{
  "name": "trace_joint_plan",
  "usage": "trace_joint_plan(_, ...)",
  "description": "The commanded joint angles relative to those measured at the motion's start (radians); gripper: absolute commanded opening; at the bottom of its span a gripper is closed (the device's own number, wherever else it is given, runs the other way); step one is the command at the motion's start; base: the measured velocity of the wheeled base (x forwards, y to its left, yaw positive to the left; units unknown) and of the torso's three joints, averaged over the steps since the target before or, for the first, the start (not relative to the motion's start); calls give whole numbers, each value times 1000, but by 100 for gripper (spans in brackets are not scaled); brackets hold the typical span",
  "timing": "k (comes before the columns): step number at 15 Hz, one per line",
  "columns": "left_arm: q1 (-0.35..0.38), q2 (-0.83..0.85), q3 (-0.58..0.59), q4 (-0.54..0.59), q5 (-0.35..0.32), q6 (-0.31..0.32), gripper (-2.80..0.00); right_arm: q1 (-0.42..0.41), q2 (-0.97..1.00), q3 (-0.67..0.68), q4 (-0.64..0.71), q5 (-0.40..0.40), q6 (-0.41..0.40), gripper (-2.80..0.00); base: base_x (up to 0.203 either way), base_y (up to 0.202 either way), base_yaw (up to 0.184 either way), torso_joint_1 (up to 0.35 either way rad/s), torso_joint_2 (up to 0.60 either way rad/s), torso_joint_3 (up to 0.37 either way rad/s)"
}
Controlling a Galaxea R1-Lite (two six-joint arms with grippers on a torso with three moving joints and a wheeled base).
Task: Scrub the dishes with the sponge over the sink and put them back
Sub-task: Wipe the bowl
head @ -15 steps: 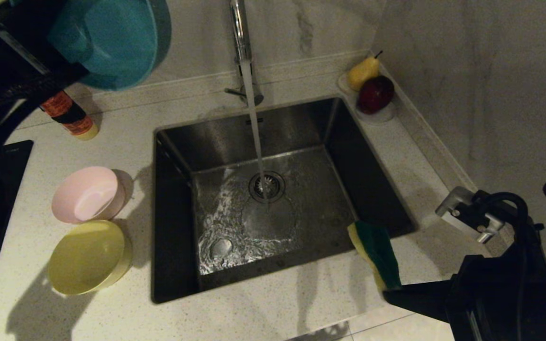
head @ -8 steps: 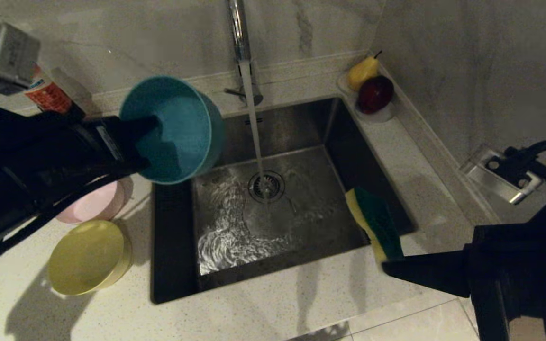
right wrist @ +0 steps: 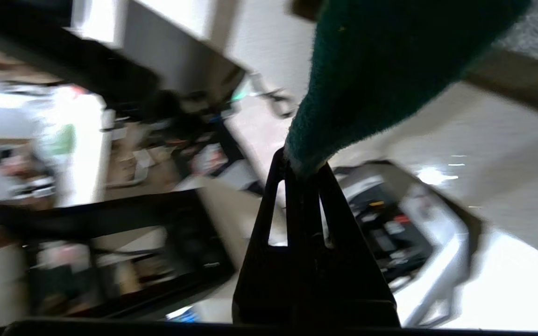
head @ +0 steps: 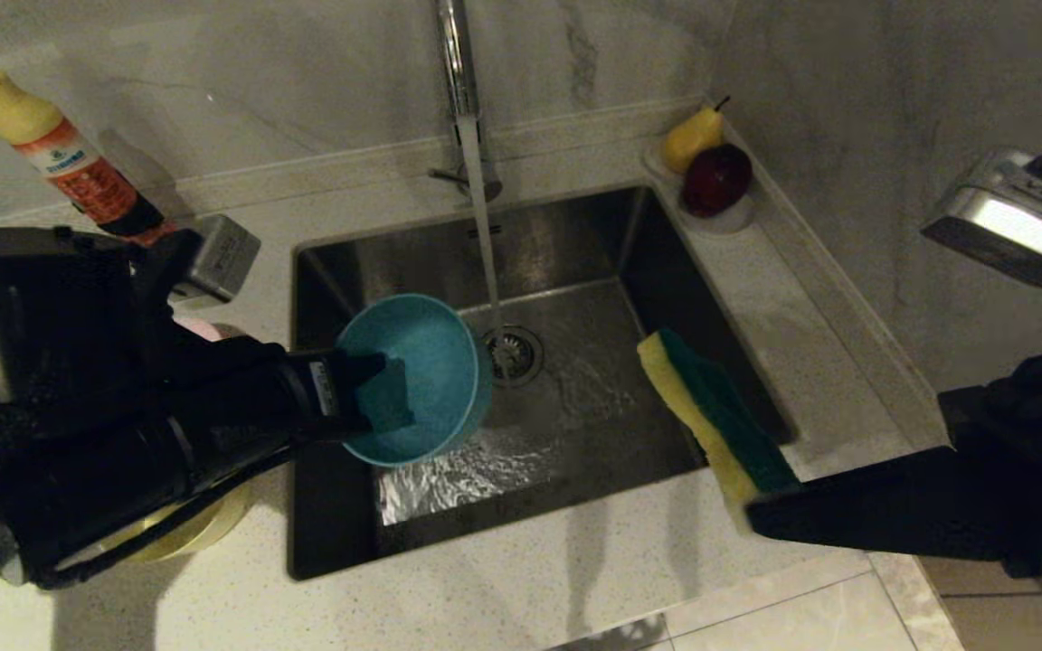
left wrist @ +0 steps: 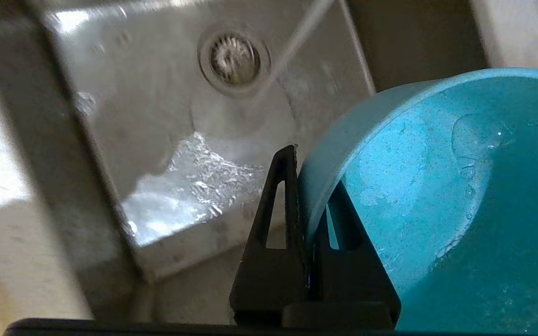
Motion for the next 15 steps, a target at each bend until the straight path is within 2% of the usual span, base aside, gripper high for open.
trace_joint_plan(1,-25,49,-2,-24,4,-4,-280,1,84,-107,77,96,43,-280,0,0,0,0,0,0)
trace_joint_plan(3,-45,83,-3,-90,28,-4,-280,1,153,-169,123,147,93,-280,0,0,0,0,0,0)
trace_joint_plan(5,-70,147,-8,-190,97,-2,-280,2,226,-233,154,168,148,-280,0,0,0,0,0,0)
trace_joint_plan(7,-95,189,-3,-289,135,-1,-280,1,286,-291,181,202,183,-280,0,0,0,0,0,0)
trace_joint_plan(9,-106,188,4,-297,140,0,-280,1,335,-346,187,212,193,-280,0,0,0,0,0,0)
trace_joint_plan(12,-108,188,20,-327,202,15,-280,3,409,-433,189,216,239,-280,0,0,0,0,0,0)
trace_joint_plan(13,-109,190,36,-359,206,26,-280,3,435,-454,189,218,247,-280,0,0,0,0,0,0)
trace_joint_plan(15,-110,195,79,-446,209,108,-280,3,468,-480,188,218,254,-280,0,0,0,0,0,0)
